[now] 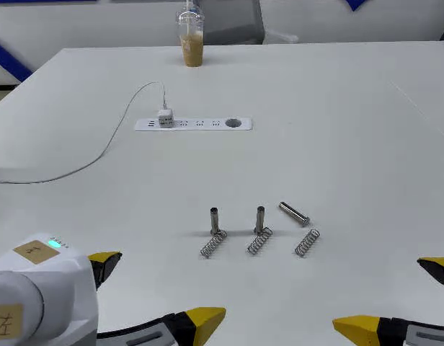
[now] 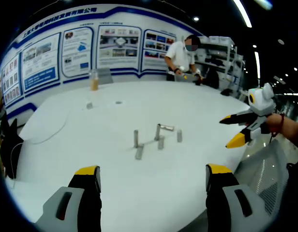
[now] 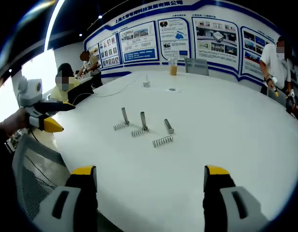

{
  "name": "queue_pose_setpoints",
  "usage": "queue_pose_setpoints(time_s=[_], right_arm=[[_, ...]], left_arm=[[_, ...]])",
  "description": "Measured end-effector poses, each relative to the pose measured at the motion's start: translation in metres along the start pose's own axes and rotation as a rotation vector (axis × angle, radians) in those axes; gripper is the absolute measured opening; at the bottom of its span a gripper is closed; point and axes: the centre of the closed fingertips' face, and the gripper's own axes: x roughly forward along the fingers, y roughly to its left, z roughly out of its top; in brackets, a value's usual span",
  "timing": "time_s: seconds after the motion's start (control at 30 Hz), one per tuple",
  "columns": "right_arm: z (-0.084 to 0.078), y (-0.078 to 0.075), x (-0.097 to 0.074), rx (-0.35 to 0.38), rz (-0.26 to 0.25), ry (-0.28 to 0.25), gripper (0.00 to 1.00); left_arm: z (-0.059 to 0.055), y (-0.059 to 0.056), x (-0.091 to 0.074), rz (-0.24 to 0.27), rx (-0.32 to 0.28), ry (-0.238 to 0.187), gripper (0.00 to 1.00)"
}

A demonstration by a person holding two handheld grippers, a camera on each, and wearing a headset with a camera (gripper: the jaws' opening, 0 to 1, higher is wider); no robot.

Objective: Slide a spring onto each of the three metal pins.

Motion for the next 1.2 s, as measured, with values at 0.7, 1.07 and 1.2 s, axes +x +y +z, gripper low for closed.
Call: queue_pose_setpoints(time_s=[0.7,1.07,1.2], right_arm=[[0.038,-0.017,0.04,-0.026,0.019,-0.011,0.87],[0.042,-0.022,0.066,-0.047,0.041,0.003,0.85],[0.045,-0.022,0.074,-0.054,0.055,0.0,0.83]], left_arm=[[0.002,-0.003,0.005,-0.006,-0.003,-0.003,0.89],[0.001,-0.004,0.01,-0.005,-0.002,-0.006,0.87],[-0.001,-0.002,0.011,-0.002,-0.007,-0.008,0.86]])
